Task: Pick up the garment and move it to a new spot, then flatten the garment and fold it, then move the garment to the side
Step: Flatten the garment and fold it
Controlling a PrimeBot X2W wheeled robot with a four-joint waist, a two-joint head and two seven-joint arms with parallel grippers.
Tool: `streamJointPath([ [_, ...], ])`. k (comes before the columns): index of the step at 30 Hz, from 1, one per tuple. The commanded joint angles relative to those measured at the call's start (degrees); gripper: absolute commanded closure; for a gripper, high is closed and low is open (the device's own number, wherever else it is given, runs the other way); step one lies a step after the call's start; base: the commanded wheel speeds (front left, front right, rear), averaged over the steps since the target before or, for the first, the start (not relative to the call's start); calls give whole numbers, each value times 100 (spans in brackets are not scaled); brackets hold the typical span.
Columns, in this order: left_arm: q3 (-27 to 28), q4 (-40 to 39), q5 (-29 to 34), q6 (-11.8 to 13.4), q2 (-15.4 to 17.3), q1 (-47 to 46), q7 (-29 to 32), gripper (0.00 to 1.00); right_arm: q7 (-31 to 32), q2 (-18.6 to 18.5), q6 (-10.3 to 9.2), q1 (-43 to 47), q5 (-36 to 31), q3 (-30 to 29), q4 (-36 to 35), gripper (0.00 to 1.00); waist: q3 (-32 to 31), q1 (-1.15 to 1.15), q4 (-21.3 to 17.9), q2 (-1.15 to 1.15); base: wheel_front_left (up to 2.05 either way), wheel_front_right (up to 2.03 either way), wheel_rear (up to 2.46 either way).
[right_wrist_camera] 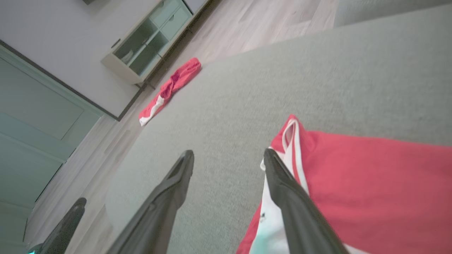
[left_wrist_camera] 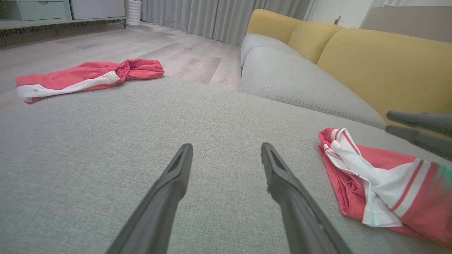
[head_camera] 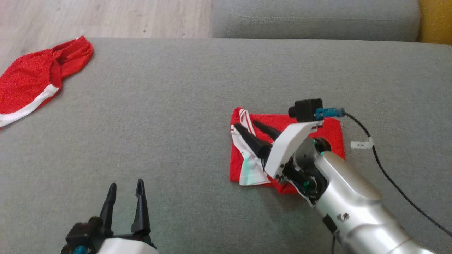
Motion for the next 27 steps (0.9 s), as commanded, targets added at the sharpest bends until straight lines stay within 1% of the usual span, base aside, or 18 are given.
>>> streamJointPath([
  [1, 147, -135, 3, -13, 33, -192, -74, 0, -235, 108, 21, -317, -51, 51, -265, 0, -58, 0, -94, 0, 0, 0, 0],
  [3, 125, -143, 12, -3, 29, -178, -69, 0, -430, 108, 21, -393, -184, 1, -312, 0, -88, 0, -161, 0, 0, 0, 0],
  [5, 125, -159, 9, 2, 47, -154, -67, 0, -653, 108, 21, -464, -488, -143, -299, 0, -112, 0, -227, 0, 0, 0, 0],
  [8, 131, -195, 7, 19, 67, -130, -67, 0, -1012, 108, 21, -519, -1247, -530, -203, 0, -127, 0, -308, 0, 0, 0, 0],
  [11, 139, -232, 6, 43, 83, -116, -66, 0, -1257, 104, 21, -390, -1901, -1051, -221, 0, -127, 0, -362, 0, 0, 0, 0],
  [12, 139, -232, 6, 43, 83, -116, -66, 0, -1257, 104, 21, -390, -1901, -1051, -221, 0, -127, 0, -362, 0, 0, 0, 0],
  [17, 166, -289, -1, 70, 117, -102, -69, 0, -1348, 92, 21, 99, -2786, -1887, -406, 0, -108, 0, -414, 0, 0, 0, 0],
  [21, 197, -337, 11, 96, 147, -120, -75, 0, -1310, 84, 21, 570, -3450, -2343, -552, 0, -68, 0, -392, 0, 0, 0, 0],
  [22, 206, -351, 12, 100, 159, -124, -76, 0, -1303, 85, 21, 688, -3590, -2434, -578, 19, -57, 0, -380, 0, 0, 0, 0],
  [23, 216, -365, 14, 105, 172, -126, -77, 0, -1298, 85, 21, 803, -3723, -2510, -594, 41, -45, 0, -365, 0, 0, 0, 0],
  [24, 227, -379, 14, 109, 184, -128, -78, 0, -1287, 87, 21, 916, -3828, -2575, -597, 56, -32, 0, -345, 0, 0, 0, 0],
  [26, 245, -404, 16, 112, 212, -134, -79, 0, -1264, 91, 21, 1117, -3979, -2641, -580, 76, -8, 0, -301, 0, 0, 0, 0],
  [27, 250, -415, 19, 116, 219, -140, -79, 0, -1256, 94, 21, 1205, -4048, -2646, -568, 91, 3, 0, -276, 0, 0, 0, 0],
])
